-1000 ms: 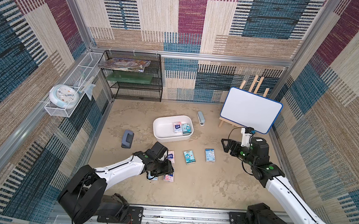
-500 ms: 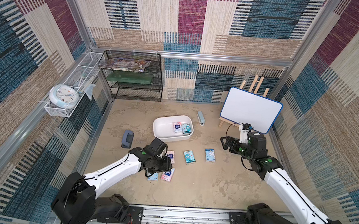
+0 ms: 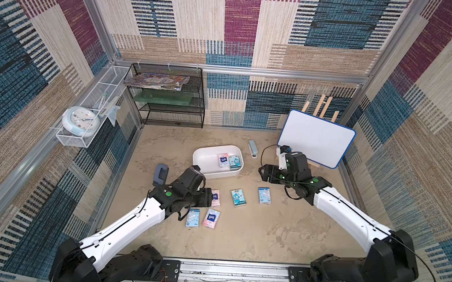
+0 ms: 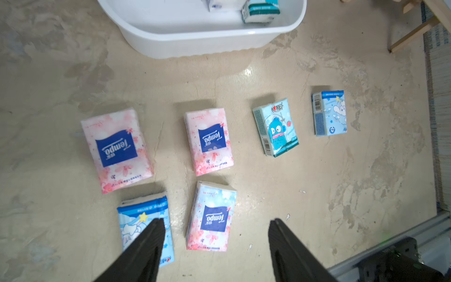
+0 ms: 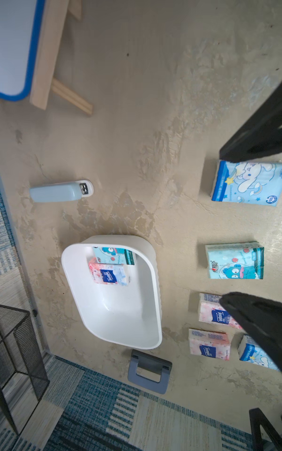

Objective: Take the pocket tissues out of the storage box
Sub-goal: Pick up the pocket tissues from the storage box.

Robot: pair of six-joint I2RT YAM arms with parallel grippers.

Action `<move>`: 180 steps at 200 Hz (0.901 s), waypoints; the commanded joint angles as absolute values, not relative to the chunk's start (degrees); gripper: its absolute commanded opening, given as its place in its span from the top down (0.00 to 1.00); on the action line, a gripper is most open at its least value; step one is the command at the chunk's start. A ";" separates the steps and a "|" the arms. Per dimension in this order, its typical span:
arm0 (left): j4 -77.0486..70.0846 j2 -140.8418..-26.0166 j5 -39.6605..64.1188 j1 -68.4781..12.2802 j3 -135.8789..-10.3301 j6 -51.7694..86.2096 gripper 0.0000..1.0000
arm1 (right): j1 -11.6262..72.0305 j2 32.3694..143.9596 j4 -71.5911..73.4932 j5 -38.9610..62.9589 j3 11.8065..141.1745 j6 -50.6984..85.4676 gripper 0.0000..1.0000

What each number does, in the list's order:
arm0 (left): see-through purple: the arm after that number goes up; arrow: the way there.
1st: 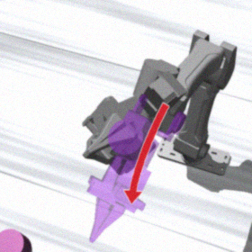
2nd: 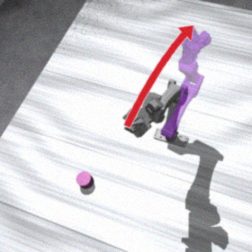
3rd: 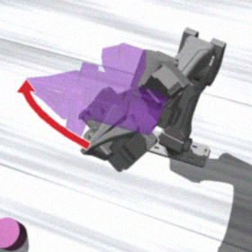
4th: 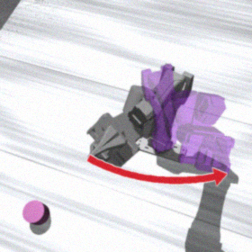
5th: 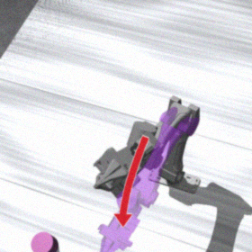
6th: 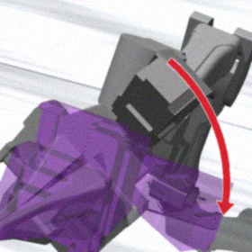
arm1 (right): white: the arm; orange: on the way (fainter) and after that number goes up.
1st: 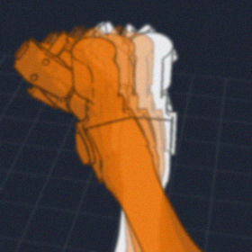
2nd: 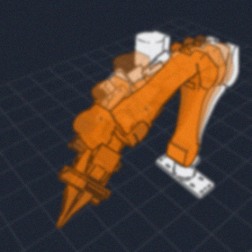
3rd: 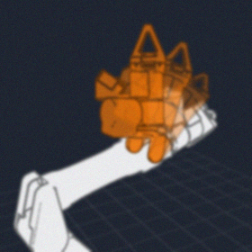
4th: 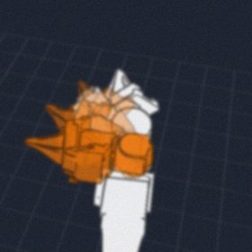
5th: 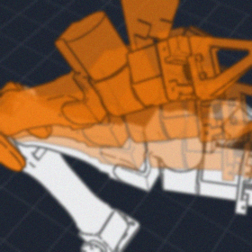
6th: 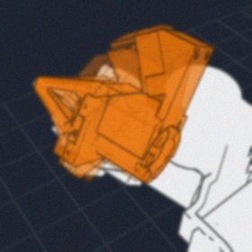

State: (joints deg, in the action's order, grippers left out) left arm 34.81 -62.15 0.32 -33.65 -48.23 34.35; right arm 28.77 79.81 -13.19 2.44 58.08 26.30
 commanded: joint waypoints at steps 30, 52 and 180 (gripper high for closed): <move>30.58 -57.73 -7.54 -33.66 -46.51 27.99 0.14 | 33.50 93.39 -14.68 -1.14 70.68 23.96 0.15; 28.69 -55.89 -9.27 -33.66 -45.36 25.45 0.07 | 34.83 99.99 -15.54 -1.48 77.35 22.95 0.17; 19.78 -49.65 -10.24 -33.57 -39.90 12.61 0.00 | 38.54 132.26 -23.80 -2.55 112.22 16.95 0.29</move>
